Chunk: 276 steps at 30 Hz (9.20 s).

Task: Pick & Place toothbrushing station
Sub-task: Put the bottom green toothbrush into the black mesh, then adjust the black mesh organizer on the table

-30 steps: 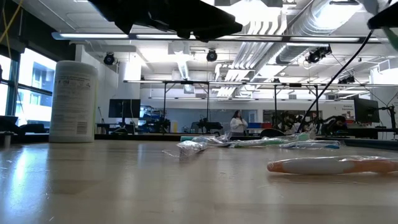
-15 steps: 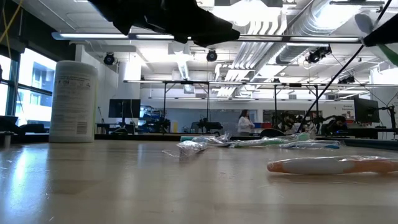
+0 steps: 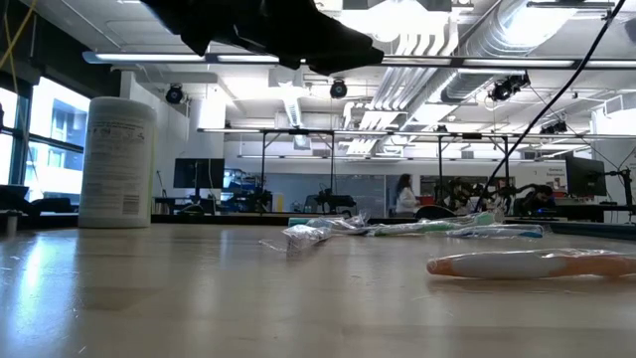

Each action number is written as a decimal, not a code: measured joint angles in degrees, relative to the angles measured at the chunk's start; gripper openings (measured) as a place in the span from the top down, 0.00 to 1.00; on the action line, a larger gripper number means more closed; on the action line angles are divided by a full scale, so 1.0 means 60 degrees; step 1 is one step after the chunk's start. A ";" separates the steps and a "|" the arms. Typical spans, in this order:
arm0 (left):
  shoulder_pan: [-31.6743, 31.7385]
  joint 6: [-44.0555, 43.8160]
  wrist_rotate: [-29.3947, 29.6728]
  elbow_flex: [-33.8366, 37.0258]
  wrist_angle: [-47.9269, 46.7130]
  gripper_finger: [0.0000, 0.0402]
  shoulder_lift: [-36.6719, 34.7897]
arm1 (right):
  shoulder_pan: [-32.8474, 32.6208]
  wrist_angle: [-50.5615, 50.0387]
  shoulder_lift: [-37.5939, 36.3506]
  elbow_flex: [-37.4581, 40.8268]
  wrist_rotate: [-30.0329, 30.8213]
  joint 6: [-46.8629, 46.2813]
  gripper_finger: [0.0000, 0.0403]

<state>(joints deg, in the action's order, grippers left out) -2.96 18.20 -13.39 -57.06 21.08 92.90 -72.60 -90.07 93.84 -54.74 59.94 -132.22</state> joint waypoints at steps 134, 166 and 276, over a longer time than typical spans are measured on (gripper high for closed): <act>-0.0011 0.0495 -0.0490 -0.0754 -0.1351 0.41 -0.0124 | -0.0346 0.1926 -0.2410 -0.1099 0.1998 0.5723 0.72; -0.0008 0.0160 -0.0423 -0.0747 -0.2189 0.41 -0.0124 | 0.3261 0.0011 -0.4670 -0.3370 -0.6523 0.8147 0.70; -0.0011 -0.0087 -0.0412 -0.0750 -0.2546 0.41 -0.0127 | 0.9128 0.1997 -0.3257 0.0849 -0.8056 1.6304 0.98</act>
<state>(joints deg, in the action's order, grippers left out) -3.03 17.67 -15.86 -61.56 5.80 92.14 -17.83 -78.08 74.30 -49.65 11.60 -34.40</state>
